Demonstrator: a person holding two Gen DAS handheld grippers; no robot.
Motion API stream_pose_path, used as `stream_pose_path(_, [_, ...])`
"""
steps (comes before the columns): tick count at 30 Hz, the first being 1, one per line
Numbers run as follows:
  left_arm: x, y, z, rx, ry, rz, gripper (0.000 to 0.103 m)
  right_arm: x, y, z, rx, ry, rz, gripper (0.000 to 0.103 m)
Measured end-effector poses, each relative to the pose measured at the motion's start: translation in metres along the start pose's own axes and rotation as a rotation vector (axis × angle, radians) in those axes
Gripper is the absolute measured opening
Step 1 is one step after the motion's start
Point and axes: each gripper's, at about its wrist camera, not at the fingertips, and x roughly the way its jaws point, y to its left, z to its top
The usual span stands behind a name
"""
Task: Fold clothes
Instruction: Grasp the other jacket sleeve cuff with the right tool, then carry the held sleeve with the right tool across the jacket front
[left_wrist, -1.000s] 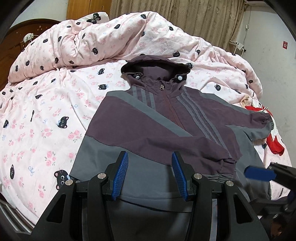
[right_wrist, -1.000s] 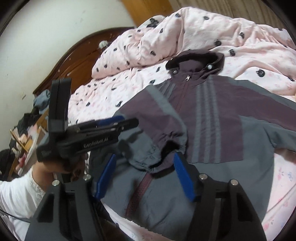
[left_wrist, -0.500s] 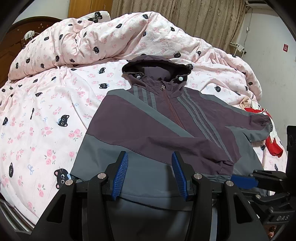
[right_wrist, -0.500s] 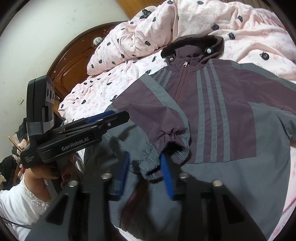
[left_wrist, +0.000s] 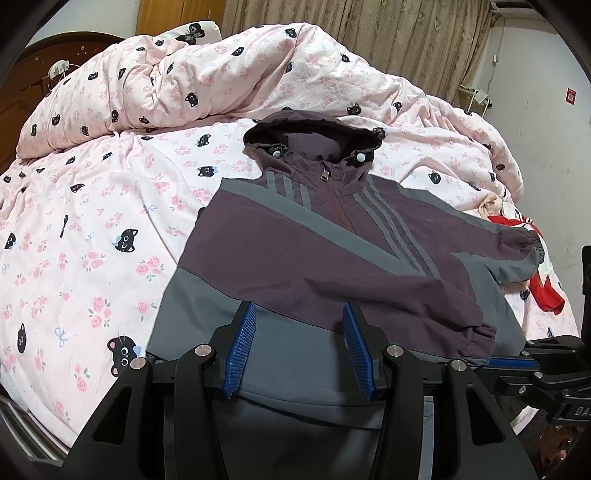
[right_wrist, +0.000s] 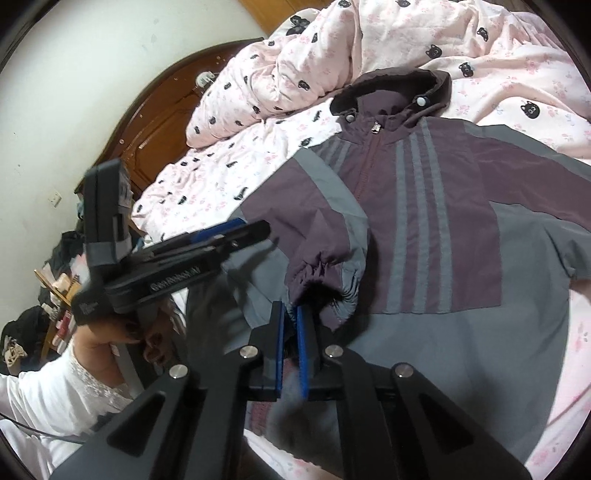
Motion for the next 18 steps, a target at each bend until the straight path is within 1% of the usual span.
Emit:
stream_pose_path(4, [-0.001,0.001,0.010,-0.002,-0.023,0.016,0.044,0.000,-0.003,-0.003,0.002,0.015,-0.008,0.007])
stream_pose_path(7, [0.007,0.004,0.021,-0.001,-0.017,0.067,0.044,0.003,-0.003,-0.005,-0.005,0.029,-0.015,0.007])
stream_pose_path(9, [0.019,0.010,0.027,-0.010,0.017,0.107,0.044,0.003,-0.004,-0.006,-0.006,0.033,-0.018,0.007])
stream_pose_path(10, [0.025,0.013,0.029,-0.020,0.040,0.115,0.044,0.003,-0.004,-0.006,-0.005,0.034,-0.018,0.007])
stream_pose_path(13, [0.043,0.021,0.033,-0.055,0.107,0.106,0.044,0.003,-0.003,-0.006,-0.012,0.041,-0.015,0.007])
stream_pose_path(18, [0.054,0.022,0.033,-0.070,0.143,0.117,0.044,0.002,0.001,-0.008,-0.042,0.061,-0.011,0.006])
